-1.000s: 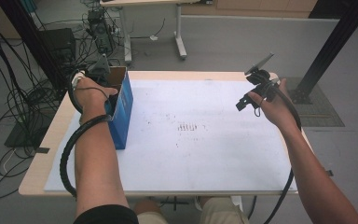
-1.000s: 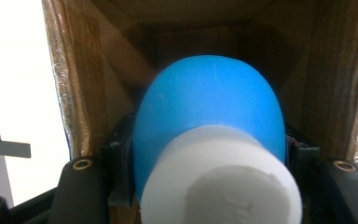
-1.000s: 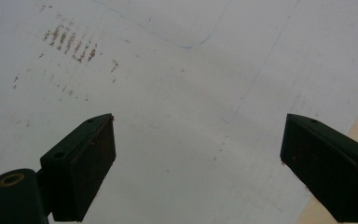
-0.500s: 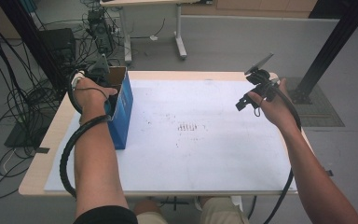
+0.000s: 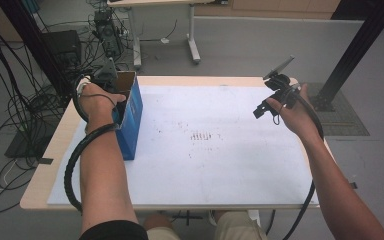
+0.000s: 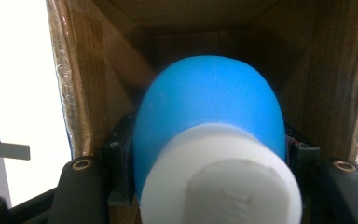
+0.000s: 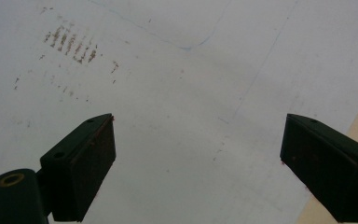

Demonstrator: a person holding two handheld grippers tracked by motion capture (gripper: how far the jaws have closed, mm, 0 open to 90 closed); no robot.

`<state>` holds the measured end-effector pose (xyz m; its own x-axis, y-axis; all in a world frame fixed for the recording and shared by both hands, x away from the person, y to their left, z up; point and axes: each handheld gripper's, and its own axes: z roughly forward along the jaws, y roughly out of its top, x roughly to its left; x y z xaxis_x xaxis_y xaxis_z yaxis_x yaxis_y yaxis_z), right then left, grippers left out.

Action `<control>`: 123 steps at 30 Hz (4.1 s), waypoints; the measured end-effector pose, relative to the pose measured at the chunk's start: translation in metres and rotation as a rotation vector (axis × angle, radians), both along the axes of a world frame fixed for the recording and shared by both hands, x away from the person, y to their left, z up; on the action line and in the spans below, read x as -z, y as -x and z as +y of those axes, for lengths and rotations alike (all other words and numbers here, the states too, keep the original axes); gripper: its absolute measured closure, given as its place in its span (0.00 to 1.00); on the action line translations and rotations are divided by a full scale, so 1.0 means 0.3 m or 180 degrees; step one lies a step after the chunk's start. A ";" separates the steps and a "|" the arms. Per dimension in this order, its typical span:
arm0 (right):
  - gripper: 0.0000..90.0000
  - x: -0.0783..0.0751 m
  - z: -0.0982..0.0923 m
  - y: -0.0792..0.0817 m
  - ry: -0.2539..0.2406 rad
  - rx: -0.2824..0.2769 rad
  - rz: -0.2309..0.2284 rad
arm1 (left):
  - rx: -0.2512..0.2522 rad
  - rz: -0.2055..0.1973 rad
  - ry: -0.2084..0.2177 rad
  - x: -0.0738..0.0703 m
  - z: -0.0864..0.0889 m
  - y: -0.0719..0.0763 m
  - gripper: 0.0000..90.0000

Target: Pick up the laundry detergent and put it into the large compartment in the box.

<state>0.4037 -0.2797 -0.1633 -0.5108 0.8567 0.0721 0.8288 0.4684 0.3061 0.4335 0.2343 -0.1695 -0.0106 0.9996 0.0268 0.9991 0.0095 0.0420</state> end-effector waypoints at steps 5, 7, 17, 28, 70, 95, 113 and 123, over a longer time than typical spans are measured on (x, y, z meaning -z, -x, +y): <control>0.12 -0.001 0.001 0.001 -0.0002 -0.0001 -0.0001 | -0.0001 -0.0004 0.0004 0.000 0.001 0.001 0.42; 0.12 0.000 0.001 0.000 0.0002 -0.0002 0.0002 | -0.0001 -0.0005 0.0004 0.000 0.001 0.001 0.42; 0.12 -0.001 0.000 0.001 0.0005 0.0000 0.0002 | 0.0001 -0.0004 -0.0001 0.000 0.000 0.001 0.42; 0.12 -0.001 0.005 -0.001 0.0014 -0.0004 0.0009 | -0.0001 -0.0006 0.0002 0.000 0.001 0.001 0.42; 0.12 -0.007 -0.003 0.001 0.0012 0.0007 0.0001 | 0.0003 -0.0002 -0.0012 0.000 -0.005 0.000 0.41; 0.12 -0.004 0.001 0.005 0.0013 -0.0005 -0.0019 | 0.0018 0.0006 -0.0008 -0.001 -0.004 -0.001 0.41; 0.12 -0.004 0.002 0.006 0.0009 -0.0012 -0.0020 | 0.0023 0.0005 -0.0001 -0.001 -0.002 -0.001 0.41; 0.12 -0.010 0.006 0.009 0.0014 -0.0025 -0.0037 | 0.0043 -0.0050 0.0011 -0.036 -0.003 0.008 0.36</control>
<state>0.4009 -0.2779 -0.1603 -0.5182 0.8530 0.0624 0.8215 0.4762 0.3138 0.4312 0.2333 -0.1587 0.0025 0.9997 0.0234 0.9983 -0.0039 0.0577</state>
